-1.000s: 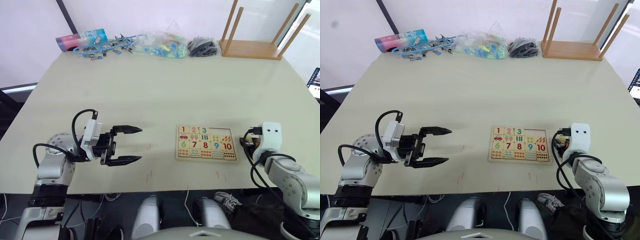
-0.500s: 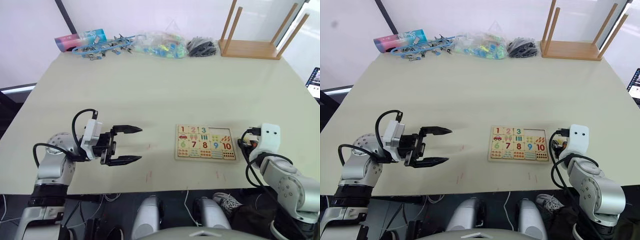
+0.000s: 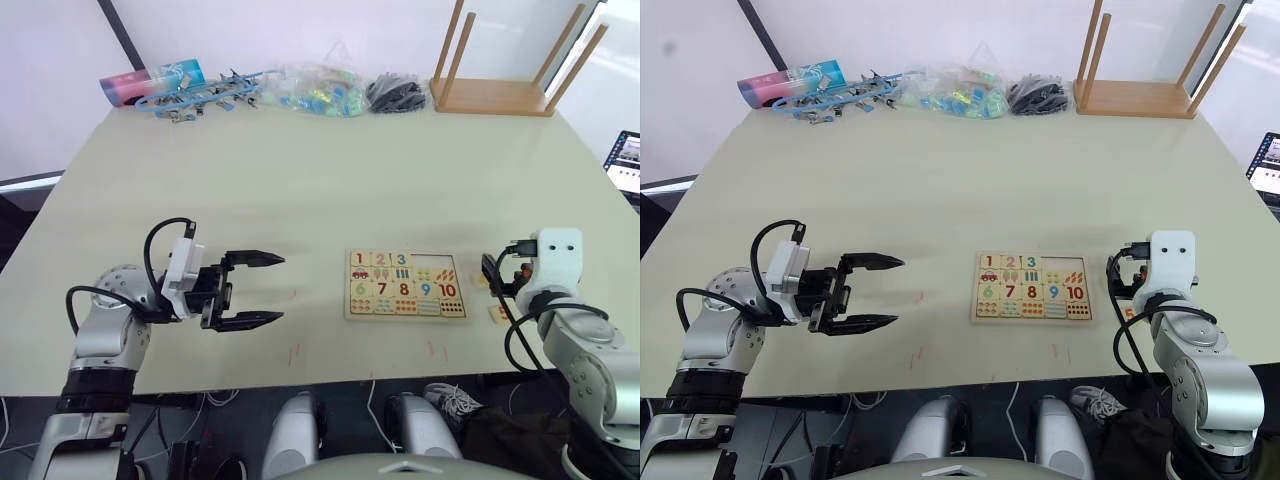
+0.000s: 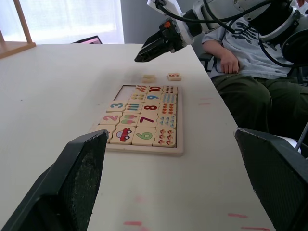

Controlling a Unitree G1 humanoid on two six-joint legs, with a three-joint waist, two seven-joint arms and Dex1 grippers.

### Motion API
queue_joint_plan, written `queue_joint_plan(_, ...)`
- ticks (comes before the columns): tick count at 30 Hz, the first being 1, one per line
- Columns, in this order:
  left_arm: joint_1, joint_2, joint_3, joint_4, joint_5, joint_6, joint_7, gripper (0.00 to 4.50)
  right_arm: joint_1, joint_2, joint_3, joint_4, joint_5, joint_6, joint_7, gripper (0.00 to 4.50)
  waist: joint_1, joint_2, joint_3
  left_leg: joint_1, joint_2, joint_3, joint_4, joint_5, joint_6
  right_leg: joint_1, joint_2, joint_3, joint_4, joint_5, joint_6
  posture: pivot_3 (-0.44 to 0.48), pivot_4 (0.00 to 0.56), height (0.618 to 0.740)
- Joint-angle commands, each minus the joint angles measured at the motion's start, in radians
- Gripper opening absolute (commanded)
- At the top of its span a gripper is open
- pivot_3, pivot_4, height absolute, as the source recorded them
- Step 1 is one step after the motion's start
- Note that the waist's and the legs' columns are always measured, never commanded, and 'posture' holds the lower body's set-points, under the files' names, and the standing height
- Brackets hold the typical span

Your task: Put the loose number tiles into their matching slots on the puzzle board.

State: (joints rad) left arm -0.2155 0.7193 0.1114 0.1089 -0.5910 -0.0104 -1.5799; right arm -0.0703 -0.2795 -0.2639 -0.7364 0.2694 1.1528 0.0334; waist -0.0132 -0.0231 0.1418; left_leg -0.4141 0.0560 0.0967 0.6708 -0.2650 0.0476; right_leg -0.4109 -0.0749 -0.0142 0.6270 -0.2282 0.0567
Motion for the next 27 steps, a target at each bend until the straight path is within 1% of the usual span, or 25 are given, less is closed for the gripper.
queue_joint_plan(1, -0.015, 0.008, 0.005, -0.013, -0.009, -0.01, -0.033, 4.5, -0.012, -0.083, -0.061, 0.0, 0.074, -0.084, 0.151, 4.44, 0.001, 0.0, 0.0, 0.0, 0.0, 0.0, 0.0, 0.0, 0.0, 0.0, 0.0, 0.001, 0.0, 0.0, 0.0, 0.0, 0.15, 0.738)
queue_joint_plan(4, -0.016, 0.006, 0.004, -0.013, -0.009, -0.009, -0.033, 4.5, -0.001, -0.145, -0.082, 0.037, 0.122, -0.144, 0.258, 4.44, 0.001, 0.0, 0.0, 0.0, -0.001, 0.0, 0.0, 0.0, 0.0, 0.001, 0.0, 0.001, -0.001, 0.0, 0.0, 0.0, 0.15, 0.738)
queue_joint_plan(6, -0.019, 0.006, 0.003, -0.011, -0.008, -0.01, -0.033, 4.5, 0.028, -0.217, -0.101, 0.1, 0.159, -0.236, 0.4, 4.44, 0.002, 0.0, 0.0, 0.0, 0.0, 0.0, 0.0, 0.0, 0.0, 0.001, 0.001, 0.001, -0.001, 0.0, 0.0, 0.0, 0.15, 0.738)
queue_joint_plan(9, -0.022, 0.005, 0.002, -0.011, -0.008, -0.01, -0.031, 4.5, 0.075, -0.344, -0.112, 0.268, 0.153, -0.484, 0.659, 4.44, 0.004, 0.0, 0.0, 0.0, 0.0, 0.0, 0.0, 0.0, 0.0, 0.002, 0.001, 0.001, -0.001, 0.0, 0.0, 0.0, 0.15, 0.738)
queue_joint_plan(11, -0.022, 0.006, 0.002, -0.013, -0.008, -0.009, -0.031, 4.5, 0.076, -0.406, -0.102, 0.37, 0.162, -0.589, 0.795, 4.44, 0.004, 0.0, 0.0, 0.0, -0.001, 0.0, 0.0, 0.0, 0.001, 0.002, 0.001, 0.001, -0.001, 0.0, 0.0, 0.0, 0.15, 0.738)
queue_joint_plan(13, -0.024, 0.006, 0.003, -0.013, -0.009, -0.008, -0.03, 4.5, 0.064, -0.446, -0.085, 0.472, 0.167, -0.687, 0.911, 4.44, 0.003, 0.0, 0.0, 0.0, -0.001, 0.0, 0.001, 0.0, 0.001, 0.002, 0.002, 0.002, -0.001, 0.0, 0.001, 0.0, 0.15, 0.738)
queue_joint_plan(15, -0.026, 0.006, 0.002, -0.013, -0.008, -0.007, -0.029, 4.5, 0.051, -0.487, -0.052, 0.581, 0.156, -0.806, 1.041, 4.44, 0.002, 0.0, 0.0, 0.001, 0.0, 0.0, 0.001, 0.0, 0.001, 0.003, 0.003, 0.002, -0.001, 0.001, 0.001, 0.0, 0.15, 0.738)
queue_joint_plan(17, -0.023, 0.006, 0.002, -0.021, -0.01, -0.004, -0.026, 4.5, 0.017, -0.531, -0.007, 0.696, 0.141, -0.886, 1.156, 4.44, 0.002, 0.0, 0.0, 0.002, 0.0, 0.0, 0.001, 0.0, 0.001, 0.003, 0.004, 0.003, 0.0, 0.001, 0.001, 0.0, 0.15, 0.738)
queue_joint_plan(22, -0.012, 0.007, 0.006, -0.039, -0.014, 0.005, -0.017, 4.5, -0.109, -0.571, 0.087, 0.968, 0.08, -1.106, 1.338, 4.44, 0.002, 0.0, 0.0, 0.002, 0.0, 0.001, 0.003, 0.0, 0.001, 0.003, 0.004, 0.003, 0.0, 0.001, 0.002, 0.0, 0.15, 0.738)
queue_joint_plan(27, -0.008, 0.011, 0.009, -0.053, -0.018, 0.014, -0.013, 4.5, -0.276, -0.575, 0.163, 1.21, 0.011, -1.265, 1.438, 4.44, 0.002, 0.001, 0.001, 0.002, 0.0, 0.002, 0.003, 0.0, 0.0, 0.003, 0.004, 0.004, 0.0, 0.001, 0.001, 0.0, 0.15, 0.738)
